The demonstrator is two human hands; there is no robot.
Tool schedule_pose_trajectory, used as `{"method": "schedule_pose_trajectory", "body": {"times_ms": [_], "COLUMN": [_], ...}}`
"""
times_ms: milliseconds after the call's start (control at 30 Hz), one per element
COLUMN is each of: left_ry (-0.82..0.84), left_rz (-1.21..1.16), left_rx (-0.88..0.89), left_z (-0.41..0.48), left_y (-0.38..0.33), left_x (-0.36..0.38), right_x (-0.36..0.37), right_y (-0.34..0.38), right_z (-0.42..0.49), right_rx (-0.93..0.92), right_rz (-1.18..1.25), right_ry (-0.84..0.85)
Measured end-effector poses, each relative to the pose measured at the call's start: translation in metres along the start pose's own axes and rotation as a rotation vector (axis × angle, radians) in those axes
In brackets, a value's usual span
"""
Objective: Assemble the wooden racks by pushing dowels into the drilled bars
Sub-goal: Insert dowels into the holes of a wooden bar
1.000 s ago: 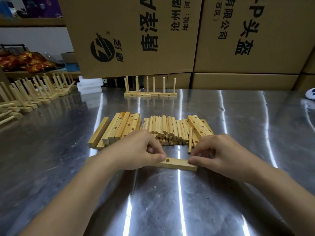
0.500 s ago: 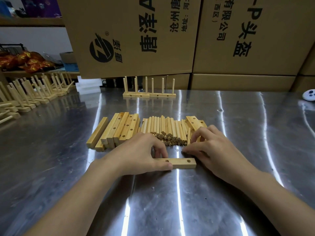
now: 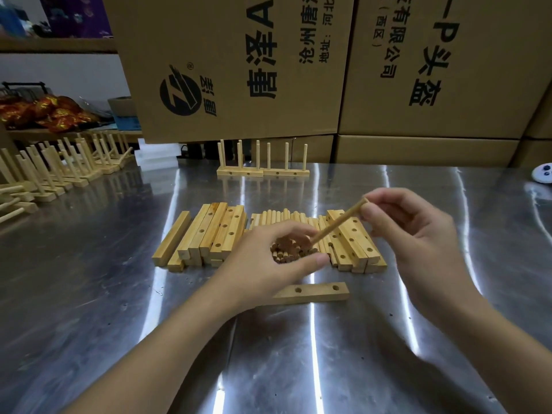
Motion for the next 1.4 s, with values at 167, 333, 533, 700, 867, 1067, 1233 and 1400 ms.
{"method": "schedule_pose_trajectory", "body": {"times_ms": [167,333,533,700,867,1067,1233,1400], "left_ry": [-0.061,-0.110,-0.207,-0.233,-0.179,-0.079,0.144,0.033], "left_rz": [-0.361,-0.423,-0.475,-0.400,-0.250,0.331,0.589,0.328], "left_rx": [-0.023,-0.097,-0.206,-0.150,-0.006,0.162,0.123,0.052], "left_z": [0.002,0.003,-0.003,-0.006,-0.023,-0.040,-0.044,-0.038], "left_y": [0.000,0.013,0.028,0.013,0.001,0.009,0.027,0.033], "left_x": [-0.014,-0.024,-0.037,-0.021,-0.019,-0.030,-0.017,-0.015], "right_x": [-0.003,0.008,0.033,0.043,0.056,0.051,0.043,0.050], "right_y": [-0.011,-0.015,-0.029,-0.034,-0.033,-0.021,-0.020,-0.030], "right_z": [-0.002,-0.005,-0.018,-0.030,-0.038,-0.029,-0.030,-0.035], "right_rx": [0.115,0.140,0.154,0.164,0.124,0.081,0.121,0.203], "right_rz": [0.096,-0.027,-0.247,-0.379,-0.390,-0.209,-0.113,-0.055], "right_ry": [-0.018,0.090,0.282,0.381,0.406,0.252,0.214,0.229]}}
Point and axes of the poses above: each hand's wrist, its own z-axis towards the middle knuckle, its own x-axis out of the palm, y = z × x, the point moved 9 cm from there along z, towards the middle knuckle, and after that the axes turned 10 degrees about z, right-handed, at the moved point
